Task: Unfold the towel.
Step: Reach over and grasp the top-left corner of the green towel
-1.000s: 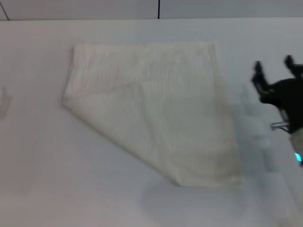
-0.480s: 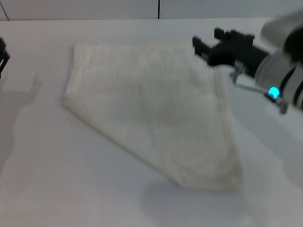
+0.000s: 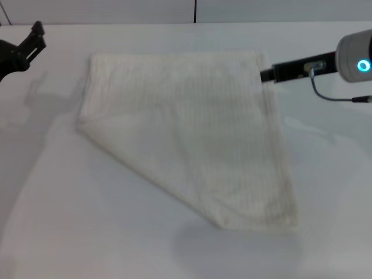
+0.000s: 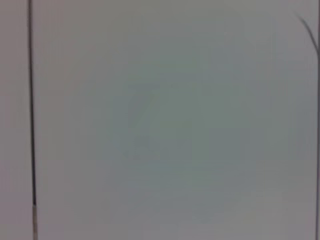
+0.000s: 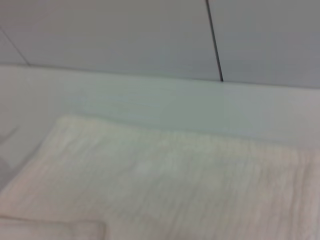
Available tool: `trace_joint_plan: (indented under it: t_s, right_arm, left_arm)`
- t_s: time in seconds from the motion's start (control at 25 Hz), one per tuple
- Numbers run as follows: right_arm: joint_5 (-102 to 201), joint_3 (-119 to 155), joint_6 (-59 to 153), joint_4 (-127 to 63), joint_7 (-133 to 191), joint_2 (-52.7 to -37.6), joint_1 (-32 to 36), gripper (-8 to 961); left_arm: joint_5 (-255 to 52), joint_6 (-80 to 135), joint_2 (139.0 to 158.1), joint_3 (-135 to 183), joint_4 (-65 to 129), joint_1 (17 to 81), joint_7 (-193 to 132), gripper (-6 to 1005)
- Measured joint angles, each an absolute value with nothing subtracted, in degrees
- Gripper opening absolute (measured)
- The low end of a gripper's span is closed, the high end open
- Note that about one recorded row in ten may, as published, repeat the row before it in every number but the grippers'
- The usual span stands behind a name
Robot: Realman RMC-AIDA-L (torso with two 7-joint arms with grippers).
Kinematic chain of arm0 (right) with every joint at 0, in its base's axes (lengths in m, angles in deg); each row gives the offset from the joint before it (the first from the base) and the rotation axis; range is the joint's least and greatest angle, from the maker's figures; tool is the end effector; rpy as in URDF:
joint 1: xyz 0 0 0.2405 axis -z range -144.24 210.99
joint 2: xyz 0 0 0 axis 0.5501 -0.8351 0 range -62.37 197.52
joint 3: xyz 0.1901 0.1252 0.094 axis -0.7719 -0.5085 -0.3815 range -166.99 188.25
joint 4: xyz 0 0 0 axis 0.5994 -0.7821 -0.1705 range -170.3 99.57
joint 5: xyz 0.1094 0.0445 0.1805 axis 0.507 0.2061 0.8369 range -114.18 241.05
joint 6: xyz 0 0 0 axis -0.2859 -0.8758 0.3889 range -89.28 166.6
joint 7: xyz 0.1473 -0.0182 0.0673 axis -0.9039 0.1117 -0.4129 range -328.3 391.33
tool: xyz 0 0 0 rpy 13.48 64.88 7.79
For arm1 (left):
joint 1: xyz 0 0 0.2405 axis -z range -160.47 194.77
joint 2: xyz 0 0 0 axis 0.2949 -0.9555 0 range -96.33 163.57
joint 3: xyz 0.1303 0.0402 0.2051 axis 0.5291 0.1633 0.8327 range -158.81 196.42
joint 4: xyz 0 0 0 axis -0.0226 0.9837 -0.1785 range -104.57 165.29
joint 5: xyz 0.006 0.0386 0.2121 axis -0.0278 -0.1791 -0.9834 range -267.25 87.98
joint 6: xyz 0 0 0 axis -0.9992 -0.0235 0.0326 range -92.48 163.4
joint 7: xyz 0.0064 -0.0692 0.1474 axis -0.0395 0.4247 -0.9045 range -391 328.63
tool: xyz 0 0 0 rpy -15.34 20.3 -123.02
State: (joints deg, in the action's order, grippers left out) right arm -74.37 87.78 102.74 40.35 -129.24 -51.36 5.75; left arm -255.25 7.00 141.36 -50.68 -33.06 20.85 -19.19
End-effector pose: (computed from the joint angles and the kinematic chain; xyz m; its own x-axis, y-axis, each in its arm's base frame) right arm 0.1866 0.3988 0.0011 0.5564 -0.7492 -0.3594 -0.8118 -0.3979 -0.4273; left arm -0.2687 0.3570 0.0359 0.7423 0.0346 0.6691 0.6523 -0.2657 -0.7099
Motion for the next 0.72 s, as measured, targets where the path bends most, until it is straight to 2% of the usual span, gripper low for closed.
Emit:
trace_joint_plan:
  t_s: [0.04, 0.32, 0.48, 0.72]
  right_arm:
    - [-74.58, 87.19, 102.62, 37.85, -127.4, -51.4, 4.2, 244]
    - [-73.8, 87.42, 101.89, 38.24, -122.07, -51.52, 4.29, -3]
    - [-73.54, 87.08, 101.25, 38.62, -119.63, -51.5, 4.52, -2]
    - [-73.08, 86.33, 98.47, 36.41, -119.95, -51.47, 3.98, -1]
  left_arm:
    - [-255.24, 10.43, 141.24, -50.65, -35.53, 20.72, -19.35, 825]
    - [-255.21, 18.1, 141.14, -50.6, -40.19, 21.12, -20.42, 821]
    - [-255.21, 23.27, 140.35, -50.51, -42.72, 22.22, -20.53, 819]
    - [-255.18, 37.75, 137.62, -50.36, -48.93, 25.34, -21.59, 816]
